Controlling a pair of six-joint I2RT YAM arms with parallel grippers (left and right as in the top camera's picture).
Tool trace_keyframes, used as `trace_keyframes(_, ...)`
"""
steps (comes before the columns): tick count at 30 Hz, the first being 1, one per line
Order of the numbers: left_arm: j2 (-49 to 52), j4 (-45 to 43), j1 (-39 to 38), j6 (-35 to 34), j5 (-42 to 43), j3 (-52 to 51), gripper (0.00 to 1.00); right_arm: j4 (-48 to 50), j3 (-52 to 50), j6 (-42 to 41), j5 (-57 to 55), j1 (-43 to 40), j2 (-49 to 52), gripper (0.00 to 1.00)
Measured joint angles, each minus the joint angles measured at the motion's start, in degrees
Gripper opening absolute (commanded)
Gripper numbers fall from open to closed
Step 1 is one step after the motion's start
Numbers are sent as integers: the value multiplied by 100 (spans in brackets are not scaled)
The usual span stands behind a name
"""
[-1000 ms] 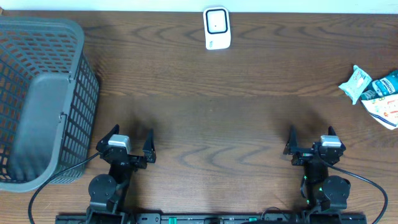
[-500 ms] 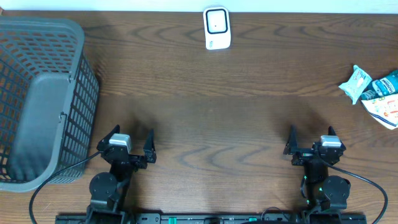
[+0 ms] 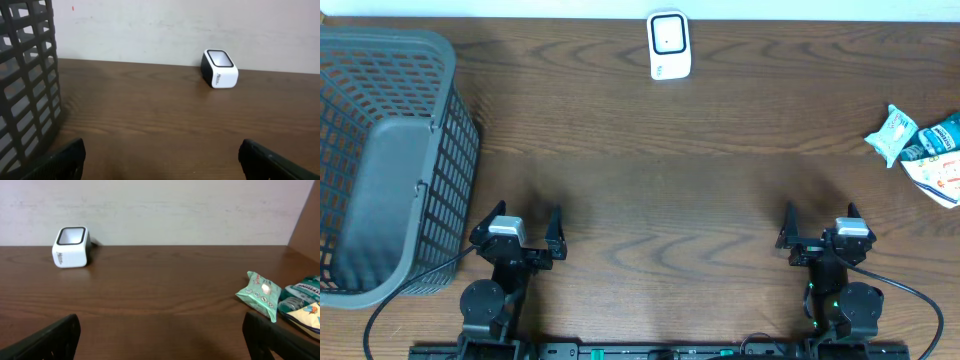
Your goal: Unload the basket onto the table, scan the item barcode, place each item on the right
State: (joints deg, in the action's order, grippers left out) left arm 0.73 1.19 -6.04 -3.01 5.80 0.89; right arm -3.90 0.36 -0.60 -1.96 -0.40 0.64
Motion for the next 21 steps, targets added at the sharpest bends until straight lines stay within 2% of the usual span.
trace_keyframes(21, 0, 0, 350, 0, -2, 0, 98, 0, 0, 0, 0, 0, 0, 99)
